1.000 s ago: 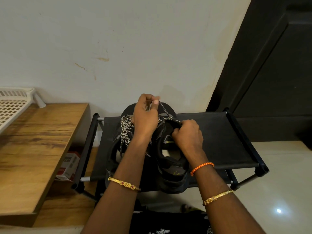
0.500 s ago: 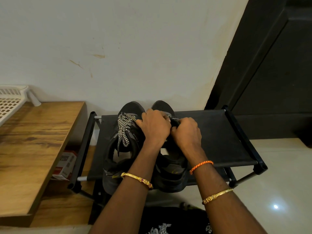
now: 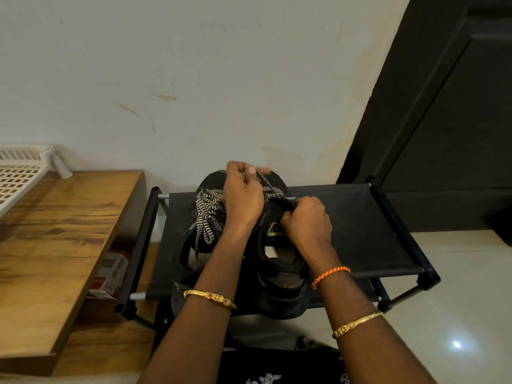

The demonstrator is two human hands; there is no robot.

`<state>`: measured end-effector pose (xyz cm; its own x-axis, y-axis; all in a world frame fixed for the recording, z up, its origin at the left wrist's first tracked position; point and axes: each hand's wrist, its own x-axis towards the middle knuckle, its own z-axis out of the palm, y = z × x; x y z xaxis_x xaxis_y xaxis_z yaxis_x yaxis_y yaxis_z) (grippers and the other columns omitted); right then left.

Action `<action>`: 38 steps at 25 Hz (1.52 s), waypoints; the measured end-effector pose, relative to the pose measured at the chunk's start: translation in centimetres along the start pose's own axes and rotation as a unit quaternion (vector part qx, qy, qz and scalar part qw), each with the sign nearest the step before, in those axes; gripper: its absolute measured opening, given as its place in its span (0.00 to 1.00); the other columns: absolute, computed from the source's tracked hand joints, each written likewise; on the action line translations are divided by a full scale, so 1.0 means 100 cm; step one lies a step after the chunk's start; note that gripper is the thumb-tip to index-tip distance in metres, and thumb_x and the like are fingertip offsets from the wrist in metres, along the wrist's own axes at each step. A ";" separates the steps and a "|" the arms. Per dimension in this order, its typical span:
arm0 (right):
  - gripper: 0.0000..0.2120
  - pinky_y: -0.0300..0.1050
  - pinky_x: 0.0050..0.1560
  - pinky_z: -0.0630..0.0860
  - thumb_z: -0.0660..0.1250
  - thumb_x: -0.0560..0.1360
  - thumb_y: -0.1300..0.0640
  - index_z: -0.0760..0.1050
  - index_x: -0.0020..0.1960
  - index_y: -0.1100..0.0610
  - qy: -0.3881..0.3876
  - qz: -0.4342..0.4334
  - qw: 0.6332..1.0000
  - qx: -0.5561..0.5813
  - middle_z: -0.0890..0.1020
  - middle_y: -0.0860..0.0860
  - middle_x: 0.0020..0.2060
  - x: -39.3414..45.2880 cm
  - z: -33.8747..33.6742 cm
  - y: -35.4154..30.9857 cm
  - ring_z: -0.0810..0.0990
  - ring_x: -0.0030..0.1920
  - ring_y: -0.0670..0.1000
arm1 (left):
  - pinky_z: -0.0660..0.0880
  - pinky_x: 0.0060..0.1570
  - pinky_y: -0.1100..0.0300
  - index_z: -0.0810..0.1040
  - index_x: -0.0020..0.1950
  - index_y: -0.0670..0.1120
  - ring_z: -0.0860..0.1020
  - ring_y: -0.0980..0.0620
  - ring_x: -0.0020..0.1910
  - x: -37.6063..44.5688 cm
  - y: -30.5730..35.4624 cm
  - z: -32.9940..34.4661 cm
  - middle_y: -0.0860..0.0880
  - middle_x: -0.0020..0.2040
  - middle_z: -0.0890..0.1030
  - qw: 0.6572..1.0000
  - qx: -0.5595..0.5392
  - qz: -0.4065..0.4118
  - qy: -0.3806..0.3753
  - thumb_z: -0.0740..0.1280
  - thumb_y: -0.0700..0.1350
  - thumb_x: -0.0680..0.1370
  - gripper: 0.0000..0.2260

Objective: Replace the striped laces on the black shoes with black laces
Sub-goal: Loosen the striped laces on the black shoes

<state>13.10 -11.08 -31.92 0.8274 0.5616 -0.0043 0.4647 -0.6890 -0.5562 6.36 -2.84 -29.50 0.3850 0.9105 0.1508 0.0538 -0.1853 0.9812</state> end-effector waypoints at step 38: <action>0.11 0.48 0.47 0.74 0.64 0.75 0.60 0.81 0.55 0.54 -0.053 -0.199 0.978 -0.037 0.77 0.55 0.53 0.029 -0.004 -0.012 0.77 0.53 0.56 | 0.70 0.48 0.54 0.72 0.48 0.45 0.73 0.43 0.51 -0.036 -0.008 -0.012 0.47 0.51 0.67 0.939 0.298 -0.053 -0.166 0.64 0.48 0.71 0.09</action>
<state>15.03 -8.78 -30.92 0.5408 0.8337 0.1114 0.7679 -0.4352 -0.4700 3.85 -5.56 -30.67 0.6093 0.7881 -0.0869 0.5753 -0.3641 0.7324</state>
